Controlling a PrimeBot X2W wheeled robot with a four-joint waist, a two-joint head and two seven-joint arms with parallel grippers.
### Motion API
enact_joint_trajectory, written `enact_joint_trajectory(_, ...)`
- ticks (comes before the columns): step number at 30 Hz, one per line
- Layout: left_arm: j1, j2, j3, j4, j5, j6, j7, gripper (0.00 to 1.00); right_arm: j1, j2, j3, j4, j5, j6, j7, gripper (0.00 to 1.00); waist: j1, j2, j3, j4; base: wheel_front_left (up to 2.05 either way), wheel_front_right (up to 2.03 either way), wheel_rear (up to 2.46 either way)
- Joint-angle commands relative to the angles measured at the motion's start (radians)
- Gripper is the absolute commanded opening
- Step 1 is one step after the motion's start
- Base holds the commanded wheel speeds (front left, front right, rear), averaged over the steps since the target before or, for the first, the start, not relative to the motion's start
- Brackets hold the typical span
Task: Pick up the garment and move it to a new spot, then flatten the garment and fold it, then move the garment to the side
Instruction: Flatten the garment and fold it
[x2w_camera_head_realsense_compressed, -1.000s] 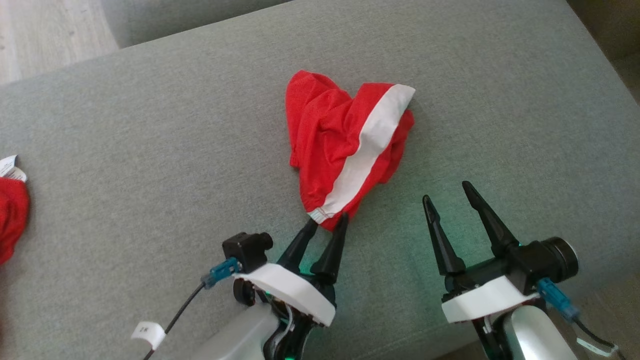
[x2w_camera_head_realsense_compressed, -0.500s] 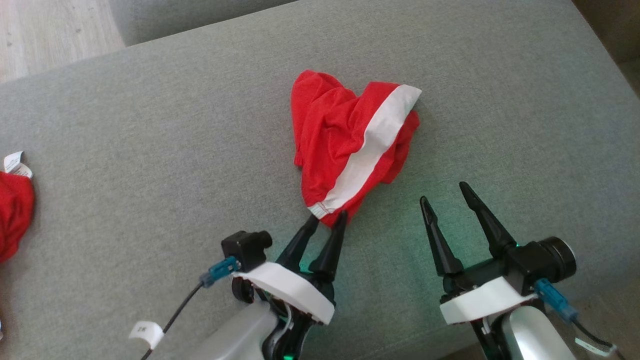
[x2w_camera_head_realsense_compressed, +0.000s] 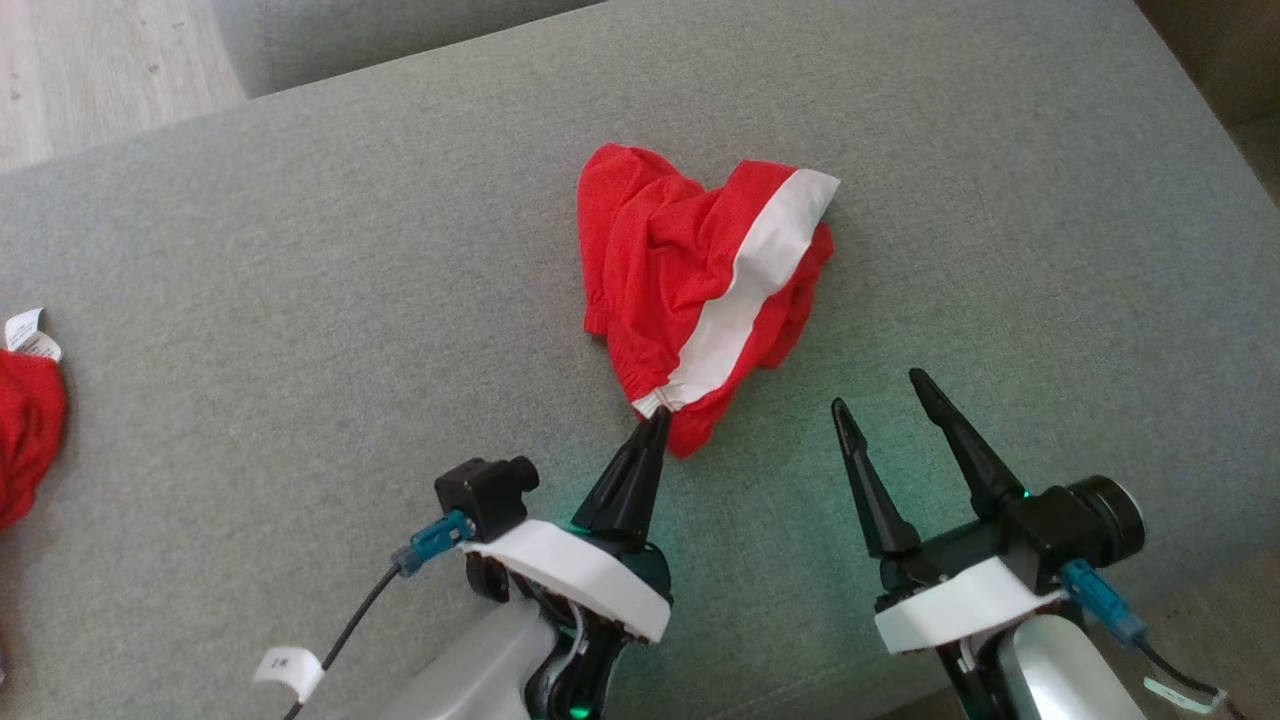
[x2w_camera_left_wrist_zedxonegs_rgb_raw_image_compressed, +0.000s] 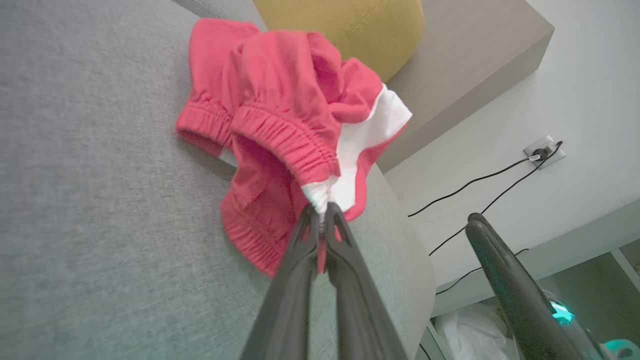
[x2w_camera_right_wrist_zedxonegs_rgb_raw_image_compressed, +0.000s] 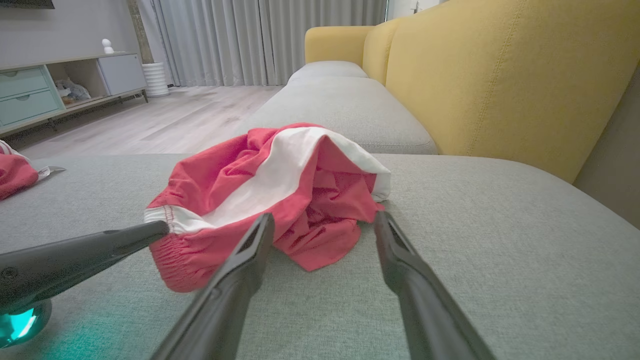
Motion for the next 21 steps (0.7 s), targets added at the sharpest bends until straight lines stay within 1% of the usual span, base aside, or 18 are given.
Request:
enact_joint_trajectory(1, -0.023, -0.005, 0.024, -0.033, 0.011, -0.006, -0.003, 0.00, -0.017, -0.010, 0.020, -0.028, 0.009, -0.001, -0.002, 1.00, 0.0000, 0.0000, 0.000, 0.000, 0.00, 0.00, 0.00)
enact_joint_trajectory(6, -0.025, -0.005, 0.027, -0.063, 0.024, -0.006, -0.003, 0.00, -0.011, -0.011, 0.005, -0.028, 0.010, -0.001, -0.002, 1.00, 0.0000, 0.0000, -0.005, 0.016, 0.00, 0.00, 0.00)
enact_joint_trajectory(12, -0.004, 0.012, 0.023, -0.109, 0.040, -0.006, -0.003, 0.00, 0.000, -0.008, -0.013, -0.030, 0.014, -0.001, -0.002, 1.00, 0.0000, 0.0000, -0.020, 0.071, 0.00, 0.00, 0.00)
enact_joint_trajectory(16, 0.026, 0.054, 0.029, -0.136, 0.062, -0.006, -0.003, 0.00, 0.007, -0.005, -0.022, -0.029, 0.019, -0.001, -0.002, 1.00, 0.0000, 0.0000, -0.031, 0.122, 0.00, 0.00, 0.00)
enact_joint_trajectory(21, 0.060, 0.137, 0.056, -0.161, 0.113, -0.006, -0.003, 0.00, 0.016, -0.002, -0.038, -0.025, 0.026, -0.001, -0.002, 1.00, 0.0000, 0.0000, -0.041, 0.189, 0.00, 0.00, 0.00)
